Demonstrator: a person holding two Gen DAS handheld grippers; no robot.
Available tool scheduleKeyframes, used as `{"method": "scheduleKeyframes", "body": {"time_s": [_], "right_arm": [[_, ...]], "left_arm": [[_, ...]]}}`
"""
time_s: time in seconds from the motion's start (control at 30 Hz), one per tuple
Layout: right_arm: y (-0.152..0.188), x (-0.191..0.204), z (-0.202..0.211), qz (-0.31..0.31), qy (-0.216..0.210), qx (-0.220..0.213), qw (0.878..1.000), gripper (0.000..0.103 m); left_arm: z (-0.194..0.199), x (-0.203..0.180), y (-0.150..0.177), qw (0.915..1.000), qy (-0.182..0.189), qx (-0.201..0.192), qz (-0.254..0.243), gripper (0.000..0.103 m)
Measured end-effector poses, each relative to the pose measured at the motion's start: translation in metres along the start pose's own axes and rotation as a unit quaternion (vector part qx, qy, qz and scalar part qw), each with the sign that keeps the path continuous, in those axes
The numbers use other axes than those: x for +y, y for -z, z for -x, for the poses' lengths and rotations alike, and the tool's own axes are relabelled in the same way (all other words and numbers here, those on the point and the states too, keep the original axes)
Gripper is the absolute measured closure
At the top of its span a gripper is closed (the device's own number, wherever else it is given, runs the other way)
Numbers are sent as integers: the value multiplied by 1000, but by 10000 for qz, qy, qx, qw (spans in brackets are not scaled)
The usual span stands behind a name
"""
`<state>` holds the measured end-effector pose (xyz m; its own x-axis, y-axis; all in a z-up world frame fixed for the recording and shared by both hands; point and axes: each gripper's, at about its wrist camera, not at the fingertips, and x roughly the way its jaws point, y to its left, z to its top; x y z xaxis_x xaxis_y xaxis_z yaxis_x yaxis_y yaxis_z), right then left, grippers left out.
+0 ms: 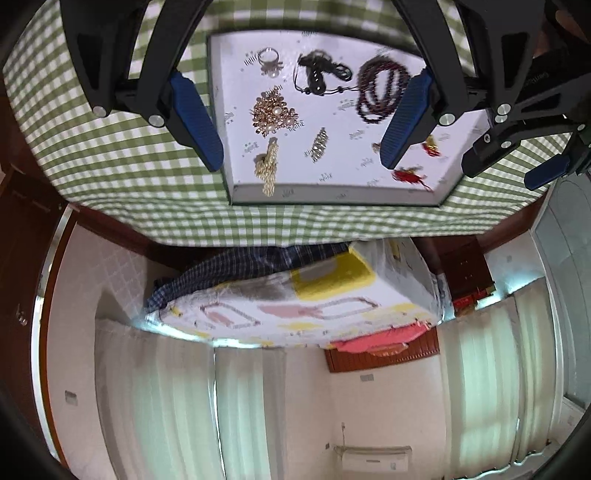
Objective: Organize jewelry
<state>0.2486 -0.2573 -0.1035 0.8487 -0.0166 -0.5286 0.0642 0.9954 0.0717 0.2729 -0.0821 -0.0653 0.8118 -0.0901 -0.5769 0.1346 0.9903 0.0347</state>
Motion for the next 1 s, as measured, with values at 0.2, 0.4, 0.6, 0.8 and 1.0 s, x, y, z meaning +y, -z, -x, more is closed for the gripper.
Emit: {"method": "scheduleKeyframes", "body": {"time_s": [0.2,0.4,0.6,0.8,1.0], "right_arm": [[-5,10,71,97,-77,-338,9994,19],[-1,23,136,297,-127,-636,9975,19],[11,32,188,371,-229,-864,9953,18],[23,41,228,518,-310,-1114,9919,18],[29,42,243,556,-380,-1163,9909,18]], "left_arm": [[75,4,-6,9992,-85,-385,25,4],[144,11,2,9982,-50,-586,132,4],[210,17,19,9956,-135,-919,98,4],[256,28,39,9932,-121,-1138,197,4],[277,39,48,9926,-148,-1143,392,4]]}}
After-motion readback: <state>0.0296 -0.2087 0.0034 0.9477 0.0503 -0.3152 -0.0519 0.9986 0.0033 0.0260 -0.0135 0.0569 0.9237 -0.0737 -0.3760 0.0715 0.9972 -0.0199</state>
